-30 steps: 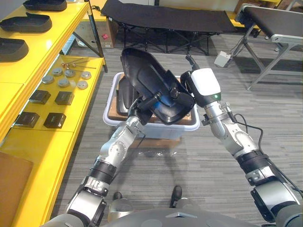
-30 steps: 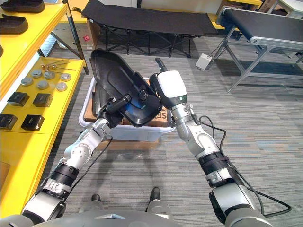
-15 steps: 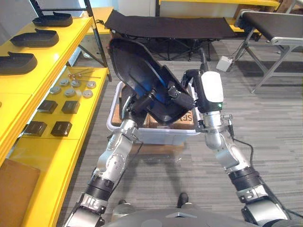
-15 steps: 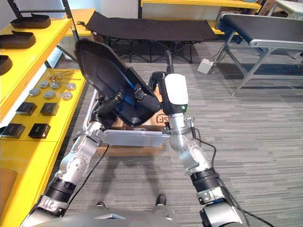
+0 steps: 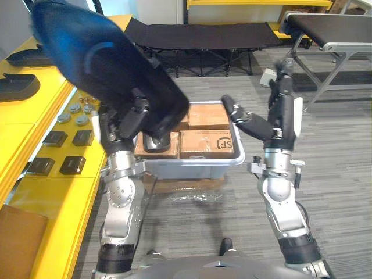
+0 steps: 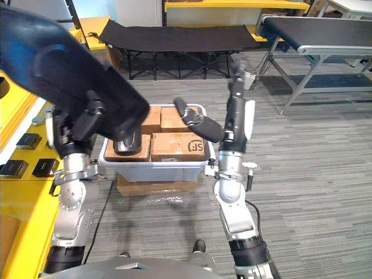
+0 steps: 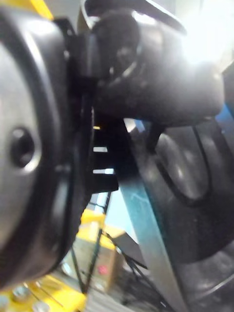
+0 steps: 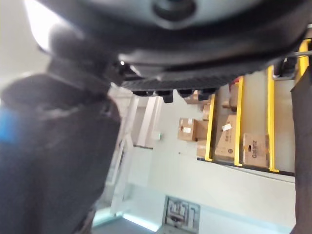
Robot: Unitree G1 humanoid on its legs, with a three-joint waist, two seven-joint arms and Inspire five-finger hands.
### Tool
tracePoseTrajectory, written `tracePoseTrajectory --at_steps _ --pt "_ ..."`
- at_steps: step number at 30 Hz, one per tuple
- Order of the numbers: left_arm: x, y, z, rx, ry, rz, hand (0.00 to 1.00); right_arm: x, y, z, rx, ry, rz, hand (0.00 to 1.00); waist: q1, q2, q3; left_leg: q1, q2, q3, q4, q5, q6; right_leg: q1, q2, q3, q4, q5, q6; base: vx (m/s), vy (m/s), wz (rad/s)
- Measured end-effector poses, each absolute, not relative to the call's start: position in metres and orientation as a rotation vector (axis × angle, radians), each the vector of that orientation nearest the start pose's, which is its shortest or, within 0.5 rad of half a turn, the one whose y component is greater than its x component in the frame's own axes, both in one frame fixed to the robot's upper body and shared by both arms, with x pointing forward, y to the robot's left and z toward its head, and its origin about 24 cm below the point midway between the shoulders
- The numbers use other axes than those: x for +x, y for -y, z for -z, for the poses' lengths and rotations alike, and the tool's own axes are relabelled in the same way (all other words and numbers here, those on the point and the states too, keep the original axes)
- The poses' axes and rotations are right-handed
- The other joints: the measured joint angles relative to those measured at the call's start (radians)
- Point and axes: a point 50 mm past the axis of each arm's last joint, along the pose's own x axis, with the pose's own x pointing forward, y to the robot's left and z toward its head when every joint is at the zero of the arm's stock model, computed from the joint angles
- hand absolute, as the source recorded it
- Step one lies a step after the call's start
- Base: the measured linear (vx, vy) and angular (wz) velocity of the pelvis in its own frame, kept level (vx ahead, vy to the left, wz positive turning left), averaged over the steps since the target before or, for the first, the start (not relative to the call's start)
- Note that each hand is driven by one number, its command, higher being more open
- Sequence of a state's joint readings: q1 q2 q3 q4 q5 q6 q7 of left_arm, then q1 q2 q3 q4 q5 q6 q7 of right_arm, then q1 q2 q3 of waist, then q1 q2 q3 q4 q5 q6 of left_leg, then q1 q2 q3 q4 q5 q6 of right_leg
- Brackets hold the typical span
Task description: Walk over and take three plastic housings, then place them on the shelf
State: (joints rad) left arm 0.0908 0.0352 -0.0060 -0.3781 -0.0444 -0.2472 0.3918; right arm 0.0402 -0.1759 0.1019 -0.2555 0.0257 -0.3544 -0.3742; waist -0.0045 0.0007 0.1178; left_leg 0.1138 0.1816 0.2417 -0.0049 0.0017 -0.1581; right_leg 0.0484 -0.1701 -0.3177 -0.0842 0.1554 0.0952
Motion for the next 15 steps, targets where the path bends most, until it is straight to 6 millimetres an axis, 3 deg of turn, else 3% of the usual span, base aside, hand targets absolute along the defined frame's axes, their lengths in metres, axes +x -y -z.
tracePoseTrajectory --at_steps 3,6,10,15 --pt "0.2 -0.179 -0.15 -0.023 0.67 -0.444 0.0 0.218 0.175 -0.108 0.114 0.491 0.259 1.0 0.002 0.001 -0.003 -0.001 -0.001 0.009 0.0 -0.005 0.001 -0.007 0.0 0.008 0.0 -0.001 0.001 0.0 0.013 -0.07" --pt "0.191 -0.177 -0.156 -0.01 0.736 -0.425 0.0 0.204 0.184 -0.087 0.201 0.374 0.329 1.0 -0.001 0.018 -0.025 -0.003 -0.001 0.022 0.0 -0.01 0.002 -0.017 0.0 0.02 0.0 -0.006 0.005 0.01 0.02 -0.12" --pt "0.18 -0.179 -0.133 -0.029 0.602 -0.366 0.0 0.185 0.194 -0.053 0.211 0.159 0.31 1.0 -0.028 0.04 -0.042 -0.009 -0.001 0.037 0.0 -0.015 0.0 -0.033 0.001 0.034 0.0 -0.008 0.005 0.02 0.013 -0.12" --pt "0.173 -0.184 -0.103 -0.137 0.436 -0.348 0.0 0.165 0.198 0.0 0.211 -0.148 0.277 1.0 -0.029 0.038 -0.04 -0.009 0.003 0.042 0.0 -0.017 -0.001 -0.036 0.006 0.039 -0.001 -0.01 0.003 0.01 0.002 -0.03"
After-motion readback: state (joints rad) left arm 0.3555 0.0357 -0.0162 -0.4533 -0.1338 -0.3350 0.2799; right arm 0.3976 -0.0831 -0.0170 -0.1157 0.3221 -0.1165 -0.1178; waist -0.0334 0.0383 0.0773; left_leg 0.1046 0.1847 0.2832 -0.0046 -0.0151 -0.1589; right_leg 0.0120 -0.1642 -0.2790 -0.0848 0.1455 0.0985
